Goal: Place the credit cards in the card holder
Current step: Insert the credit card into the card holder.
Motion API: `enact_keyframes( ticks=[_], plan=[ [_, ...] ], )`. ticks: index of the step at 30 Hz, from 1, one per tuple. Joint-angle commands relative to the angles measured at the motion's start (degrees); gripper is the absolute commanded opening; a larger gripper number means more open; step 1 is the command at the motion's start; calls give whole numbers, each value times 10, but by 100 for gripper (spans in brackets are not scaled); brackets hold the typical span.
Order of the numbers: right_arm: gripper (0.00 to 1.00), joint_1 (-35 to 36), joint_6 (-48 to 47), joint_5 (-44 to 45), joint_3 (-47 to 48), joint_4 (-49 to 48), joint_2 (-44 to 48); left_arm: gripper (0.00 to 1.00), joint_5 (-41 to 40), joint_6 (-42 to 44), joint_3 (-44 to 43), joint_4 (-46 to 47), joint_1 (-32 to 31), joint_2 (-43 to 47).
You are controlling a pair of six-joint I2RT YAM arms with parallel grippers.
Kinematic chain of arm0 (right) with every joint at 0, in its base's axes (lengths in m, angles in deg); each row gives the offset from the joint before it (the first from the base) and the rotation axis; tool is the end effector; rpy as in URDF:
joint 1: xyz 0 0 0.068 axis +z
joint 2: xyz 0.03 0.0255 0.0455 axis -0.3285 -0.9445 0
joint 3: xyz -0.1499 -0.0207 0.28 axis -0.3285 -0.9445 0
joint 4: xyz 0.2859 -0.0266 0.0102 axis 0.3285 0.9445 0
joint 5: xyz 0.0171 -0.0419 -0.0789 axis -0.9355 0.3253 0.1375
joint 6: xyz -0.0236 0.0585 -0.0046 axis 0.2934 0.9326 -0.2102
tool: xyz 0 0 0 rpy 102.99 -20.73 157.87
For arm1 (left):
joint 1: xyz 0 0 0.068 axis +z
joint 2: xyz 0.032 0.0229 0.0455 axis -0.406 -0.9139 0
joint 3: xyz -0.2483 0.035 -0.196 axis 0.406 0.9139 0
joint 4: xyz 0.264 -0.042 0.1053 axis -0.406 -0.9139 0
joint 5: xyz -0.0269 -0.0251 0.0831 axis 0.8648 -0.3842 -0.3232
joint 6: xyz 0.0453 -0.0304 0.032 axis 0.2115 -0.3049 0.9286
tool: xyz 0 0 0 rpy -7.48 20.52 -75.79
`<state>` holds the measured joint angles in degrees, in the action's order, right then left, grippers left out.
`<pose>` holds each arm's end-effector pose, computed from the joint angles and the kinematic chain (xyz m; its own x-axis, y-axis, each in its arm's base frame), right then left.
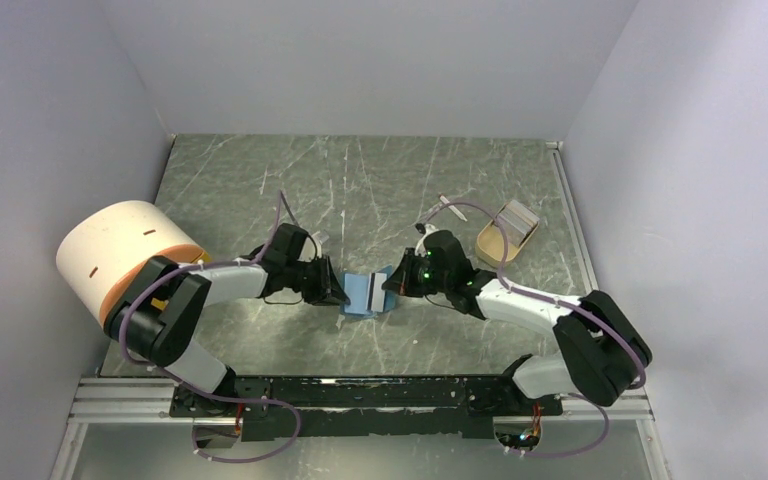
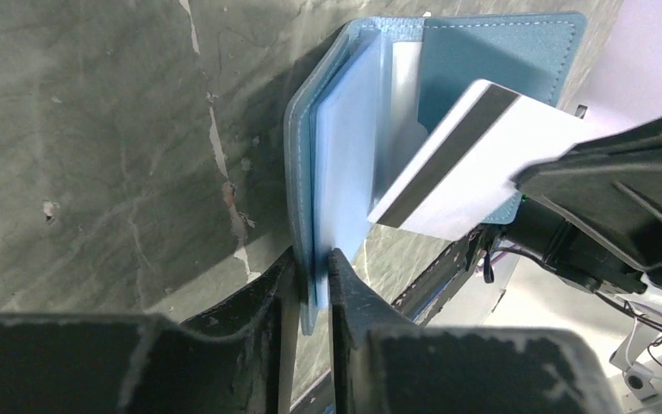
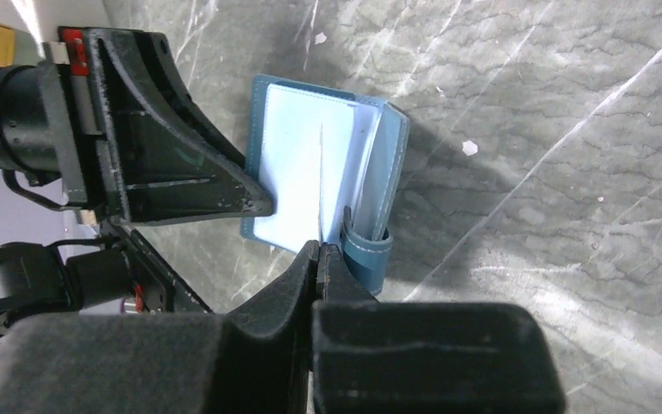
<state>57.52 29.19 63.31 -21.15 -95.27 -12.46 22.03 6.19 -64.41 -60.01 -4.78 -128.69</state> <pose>0.2154 0.1859 0.1986 -0.8536 0.1563 -0.4970 -0.2485 0.7163 0.6520 0.2445 -0.1643 0.1455 -0.9835 -0.1052 -0.1474 0.0358 0.6850 -0.7276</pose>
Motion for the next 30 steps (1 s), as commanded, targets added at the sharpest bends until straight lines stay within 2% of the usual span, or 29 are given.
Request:
enact_keyframes(
  ticks=[1, 4, 5, 8, 10, 30],
  plan=[
    [0, -7, 2, -2, -24, -70, -25, 25, -8, 9, 9, 5, -4, 16],
    [0, -23, 8, -21, -36, -99, -50, 30, -6, 11, 13, 6, -4, 18],
    [0, -29, 13, -33, -42, -115, -57, 28, -6, 12, 14, 6, -4, 18],
    [0, -39, 29, -47, -58, -149, -63, 13, -10, 15, 17, 4, -4, 16],
    [0, -40, 31, -45, -64, -158, -62, 12, -12, 16, 19, 3, -4, 15],
    [0, -59, 16, -22, -70, -164, -79, 17, -23, 24, 29, 4, -4, -6]
  ],
)
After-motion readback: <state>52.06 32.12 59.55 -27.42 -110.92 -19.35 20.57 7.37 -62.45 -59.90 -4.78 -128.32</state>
